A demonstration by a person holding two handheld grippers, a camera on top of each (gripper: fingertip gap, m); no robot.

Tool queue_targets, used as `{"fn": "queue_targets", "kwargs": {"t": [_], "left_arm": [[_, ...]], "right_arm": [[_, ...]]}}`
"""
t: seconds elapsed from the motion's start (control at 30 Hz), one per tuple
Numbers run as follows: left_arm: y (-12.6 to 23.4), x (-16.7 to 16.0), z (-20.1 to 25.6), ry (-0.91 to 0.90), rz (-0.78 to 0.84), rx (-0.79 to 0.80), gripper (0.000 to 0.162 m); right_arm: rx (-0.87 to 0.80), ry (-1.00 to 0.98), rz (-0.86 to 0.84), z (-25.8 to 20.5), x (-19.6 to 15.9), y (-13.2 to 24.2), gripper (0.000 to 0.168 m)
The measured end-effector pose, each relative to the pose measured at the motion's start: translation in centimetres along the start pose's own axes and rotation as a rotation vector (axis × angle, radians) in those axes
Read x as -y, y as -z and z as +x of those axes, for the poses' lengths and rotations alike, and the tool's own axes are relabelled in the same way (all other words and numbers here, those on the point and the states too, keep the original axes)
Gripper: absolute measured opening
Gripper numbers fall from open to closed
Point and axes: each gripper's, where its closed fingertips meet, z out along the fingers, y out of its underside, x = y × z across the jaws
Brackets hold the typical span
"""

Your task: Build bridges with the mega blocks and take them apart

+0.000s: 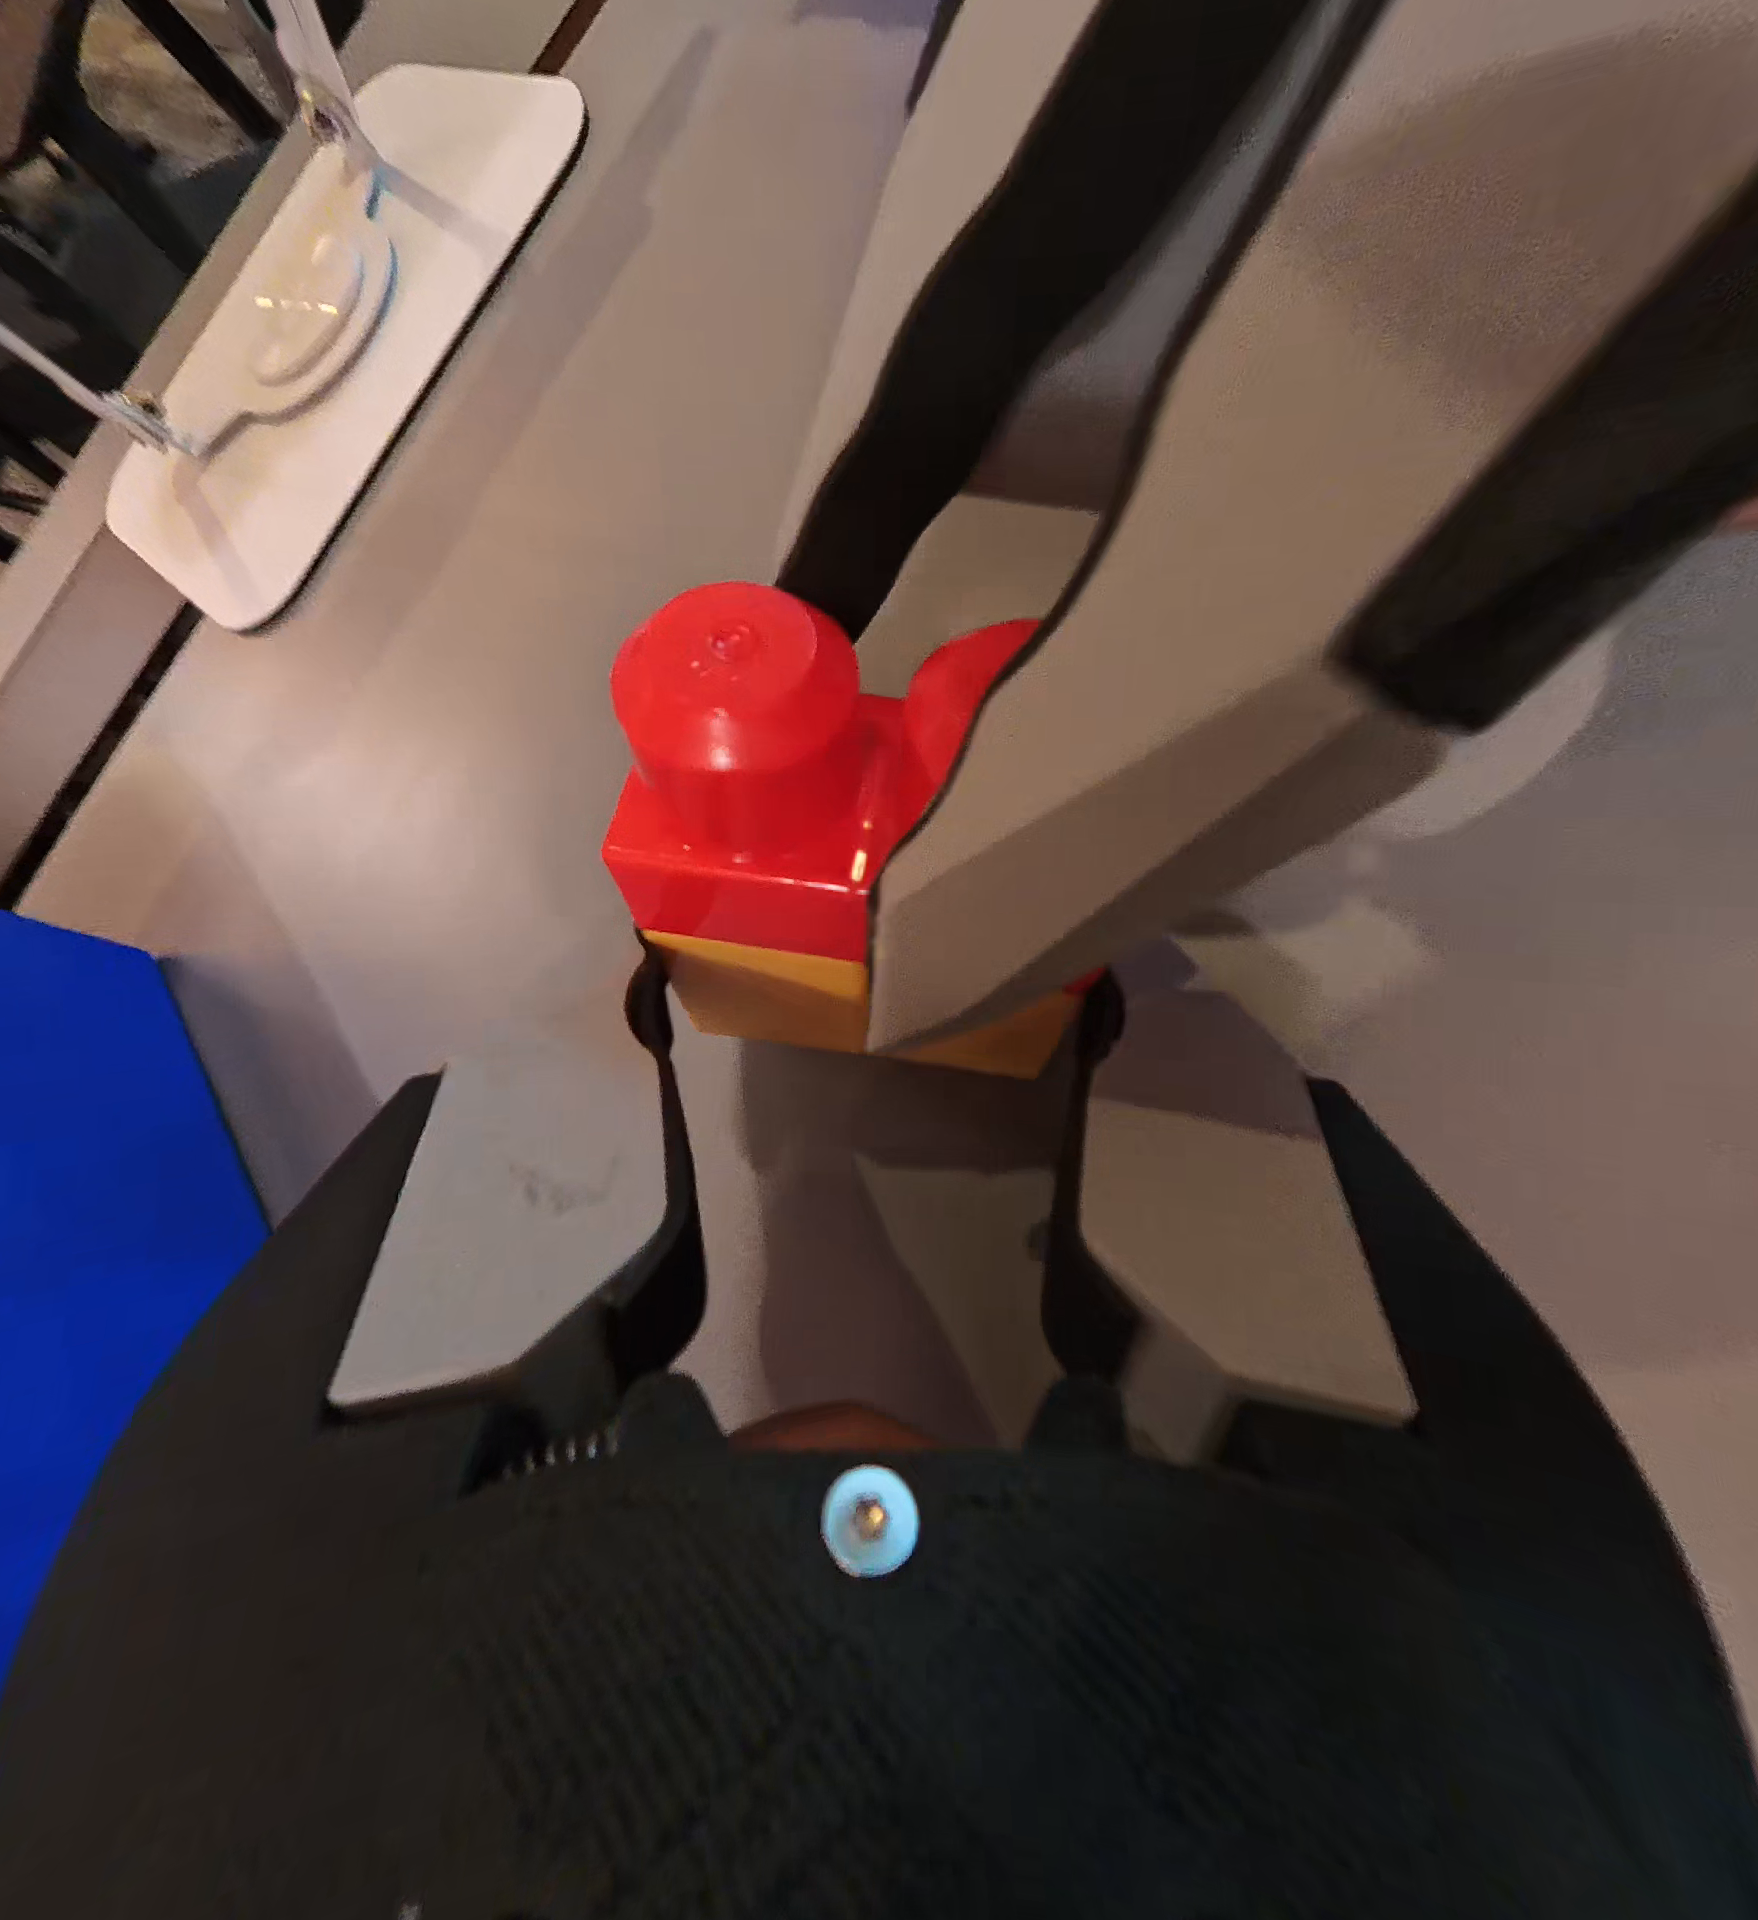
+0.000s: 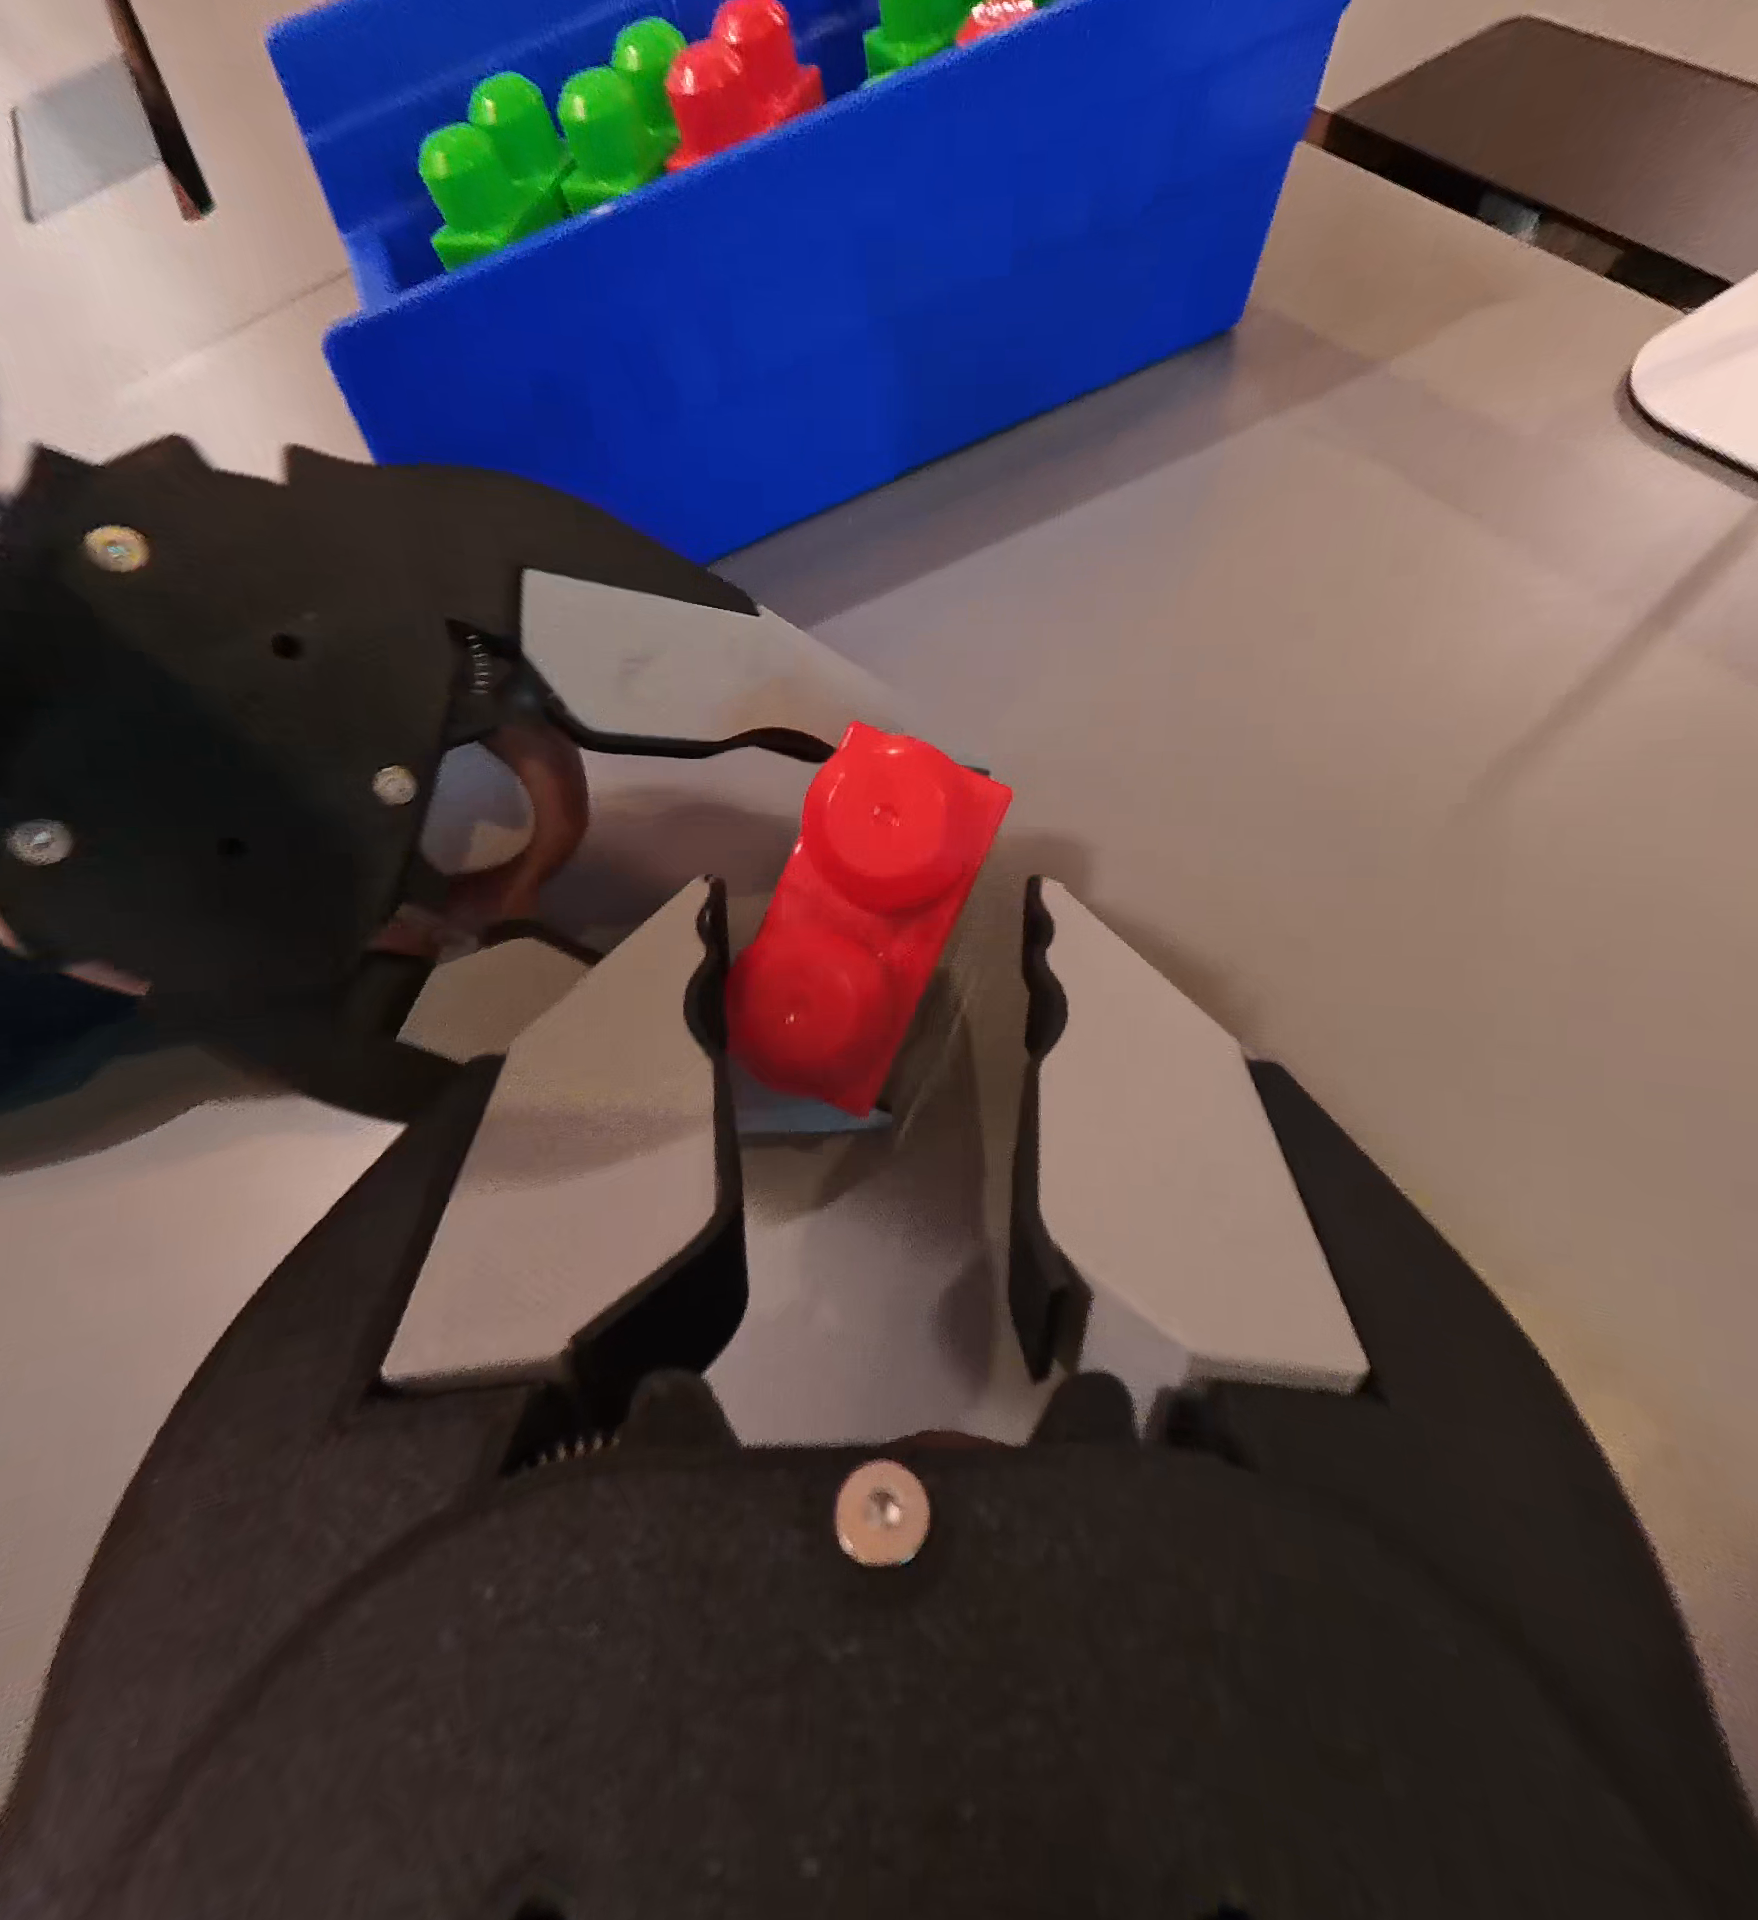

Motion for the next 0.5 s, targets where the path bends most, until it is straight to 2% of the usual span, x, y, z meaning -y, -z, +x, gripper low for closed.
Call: {"fn": "queue_targets", "kwargs": {"t": [0.13, 0.33, 0.5], "left_arm": [[0.1, 0.5, 0.0, -0.049, 0.029, 0.036, 0.078], [0.6, 1.2, 0.6, -0.037, 0.158, -0.04, 0.076], [0.8, 1.3, 0.8, -0.022, 0.191, -0.079, 0.077]], "right_arm": [[0.02, -0.009, -0.017, -0.3, -0.3, -0.2, 0.046], [0.172, -0.168, 0.001, -0.3, -0.7, 0.1, 0.038], [0.187, -0.174, 0.026, -0.3, -0.1, 0.8, 0.034]]}}
